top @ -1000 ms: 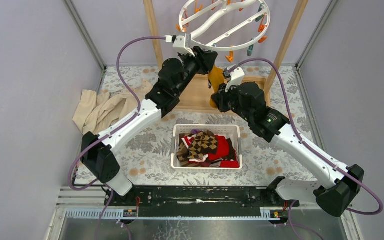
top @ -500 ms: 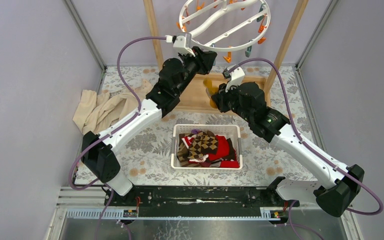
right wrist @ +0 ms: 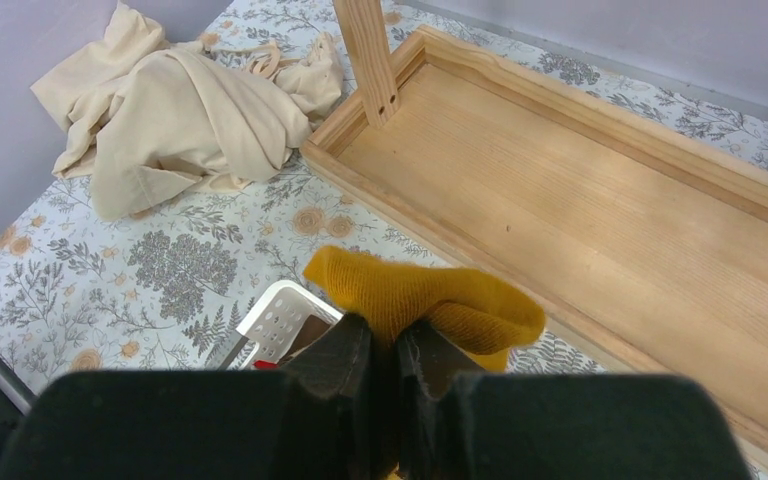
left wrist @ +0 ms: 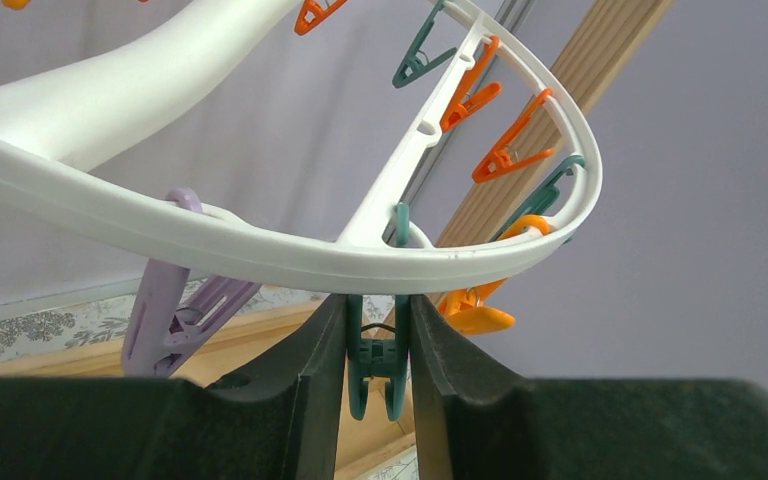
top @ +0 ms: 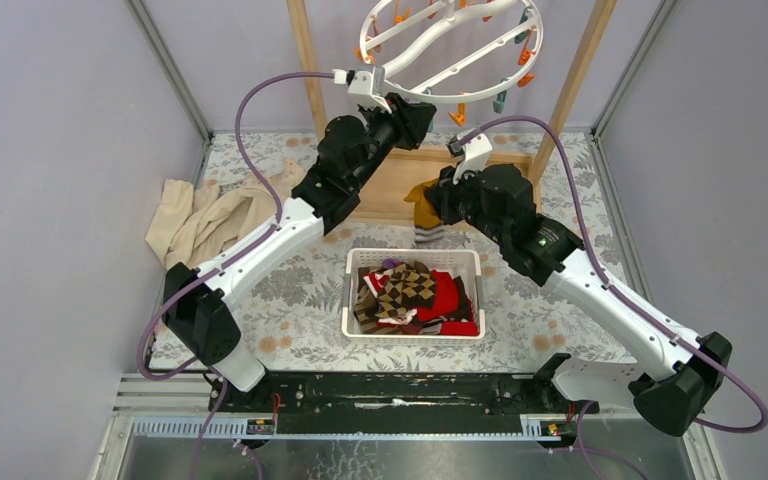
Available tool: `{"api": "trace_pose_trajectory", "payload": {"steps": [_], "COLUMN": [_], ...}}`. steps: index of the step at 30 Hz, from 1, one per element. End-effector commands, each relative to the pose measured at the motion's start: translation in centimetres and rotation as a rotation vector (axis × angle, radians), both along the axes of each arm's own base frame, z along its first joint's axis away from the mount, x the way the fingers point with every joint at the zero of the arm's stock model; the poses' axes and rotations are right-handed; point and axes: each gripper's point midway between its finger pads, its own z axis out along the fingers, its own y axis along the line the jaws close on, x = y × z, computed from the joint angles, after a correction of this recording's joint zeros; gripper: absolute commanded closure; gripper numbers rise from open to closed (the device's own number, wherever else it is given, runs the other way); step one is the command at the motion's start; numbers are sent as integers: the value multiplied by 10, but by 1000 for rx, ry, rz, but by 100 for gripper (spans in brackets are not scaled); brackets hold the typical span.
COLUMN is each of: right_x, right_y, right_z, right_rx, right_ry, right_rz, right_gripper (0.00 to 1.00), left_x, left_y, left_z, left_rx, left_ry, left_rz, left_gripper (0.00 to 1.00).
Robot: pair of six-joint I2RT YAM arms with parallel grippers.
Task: Remove the socks clipped to the hanger
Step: Remove the sock from the hanger, then place the sock in the bin.
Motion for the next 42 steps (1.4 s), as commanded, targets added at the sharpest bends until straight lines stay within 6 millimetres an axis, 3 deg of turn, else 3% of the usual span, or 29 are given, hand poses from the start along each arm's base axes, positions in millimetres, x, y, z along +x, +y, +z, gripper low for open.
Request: {"api": "trace_pose_trajectory", "payload": {"steps": [1,5,10,23,25,38,42], "right_x": [-5,-8,-10,-18,-19,-25,-24], "right_y": [-4,-5,-4,-5,-6,-4,-2], "right_z": [45,50,54,59,59,64,53], "right_rx": [64,69,73,62,60,54,16], "right_ry": [-83,-87,-84,-57,-54,-27,16], "right_rz": [10,16,25,43,44,73,78], "right_gripper": [100,100,100,100,100,100,100], "left_x": [-10,-18,-28,-58,-64,-99,-110], "left_y": [0,6,14,15,14,31,44], "left_z": [20,15,12,21,23,28,28], "left_rx": [-10,4,8,10,11,10,23], "left_ry": [-48,-32,-28,-19,-19,12,36], "left_rz": [-24,-24,-25,-129,-146,-189,-175], "left_gripper": [79,55,39,22,3,1,1]}}
